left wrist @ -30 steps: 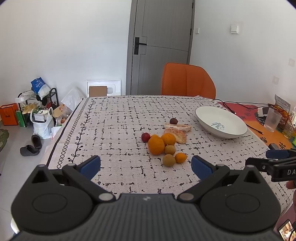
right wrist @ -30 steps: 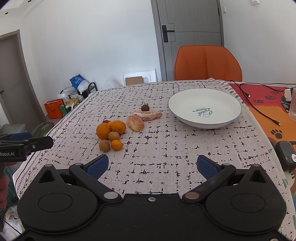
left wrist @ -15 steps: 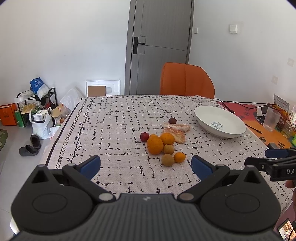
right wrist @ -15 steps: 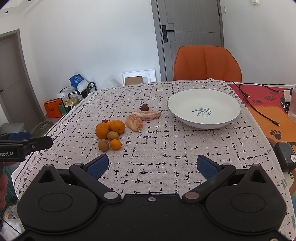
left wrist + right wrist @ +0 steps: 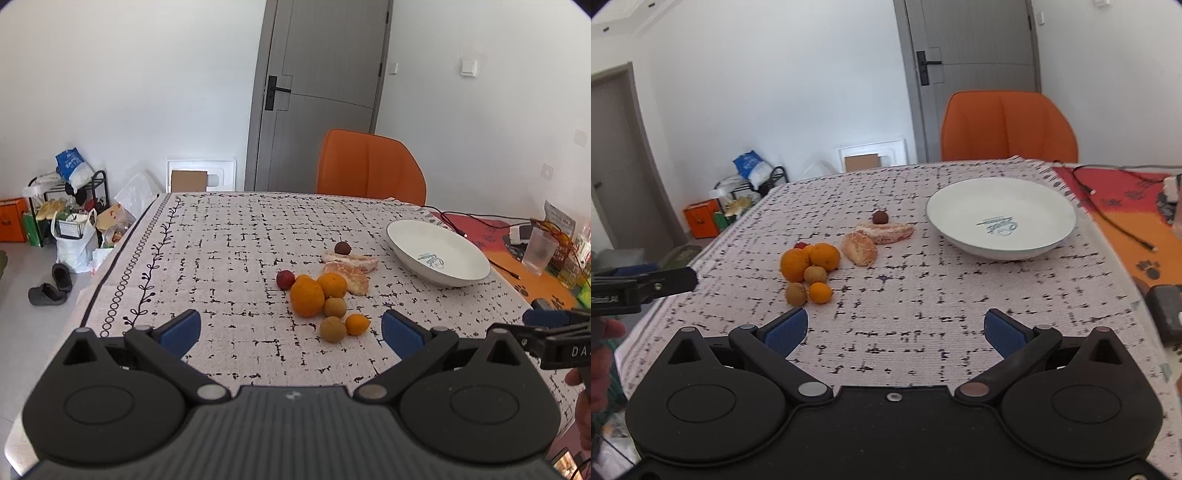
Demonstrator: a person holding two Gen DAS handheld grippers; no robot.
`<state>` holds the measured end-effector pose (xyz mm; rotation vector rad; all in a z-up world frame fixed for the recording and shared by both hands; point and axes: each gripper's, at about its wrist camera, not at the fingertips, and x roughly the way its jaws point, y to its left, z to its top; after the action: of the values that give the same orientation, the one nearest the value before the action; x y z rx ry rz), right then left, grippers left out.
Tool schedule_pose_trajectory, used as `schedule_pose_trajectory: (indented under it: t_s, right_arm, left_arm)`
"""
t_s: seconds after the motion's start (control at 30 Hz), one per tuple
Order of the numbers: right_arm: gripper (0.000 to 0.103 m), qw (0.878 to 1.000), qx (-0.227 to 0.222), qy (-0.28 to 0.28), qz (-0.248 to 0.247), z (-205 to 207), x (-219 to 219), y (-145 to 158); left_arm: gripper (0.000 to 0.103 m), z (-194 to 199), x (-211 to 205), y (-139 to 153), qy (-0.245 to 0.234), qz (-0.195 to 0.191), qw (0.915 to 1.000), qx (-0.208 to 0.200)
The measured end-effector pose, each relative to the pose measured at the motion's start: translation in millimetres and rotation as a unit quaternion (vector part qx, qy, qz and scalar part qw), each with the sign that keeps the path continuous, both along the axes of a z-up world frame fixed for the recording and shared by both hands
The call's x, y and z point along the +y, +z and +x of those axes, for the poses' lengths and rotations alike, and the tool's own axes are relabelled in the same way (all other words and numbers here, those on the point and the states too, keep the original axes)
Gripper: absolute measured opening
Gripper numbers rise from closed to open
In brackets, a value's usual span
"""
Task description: Organize fruits
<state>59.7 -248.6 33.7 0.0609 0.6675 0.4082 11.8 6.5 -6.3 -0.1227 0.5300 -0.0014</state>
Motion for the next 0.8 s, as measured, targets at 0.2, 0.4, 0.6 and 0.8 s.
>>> schedule_pose_trajectory:
  t_s: [0.2, 0.4, 0.6, 0.8]
  right_arm:
    - [0.103, 1.0, -0.003, 0.001, 0.002, 7, 1, -7]
    - [0.103, 1.0, -0.009, 0.005, 0.013, 14, 1, -13]
    - [0.102, 0.999, -0.001, 0.018, 0.027, 25, 2, -21]
    - [0.088, 0.998, 0.014, 0.037, 0.039, 35, 8, -31]
  left_arm:
    - [0.102, 10, 4, -7, -0.002, -0.01, 0.9999, 0.004]
    - [0.097, 22, 4, -15, -0.008, -0.024, 0.9996, 0.012]
    - [0.083, 36, 1, -25, -0.014, -0.033, 0.9991, 0.024]
    - [0.064, 50, -3, -37, -0.029, -0.036, 0.9978, 0.046]
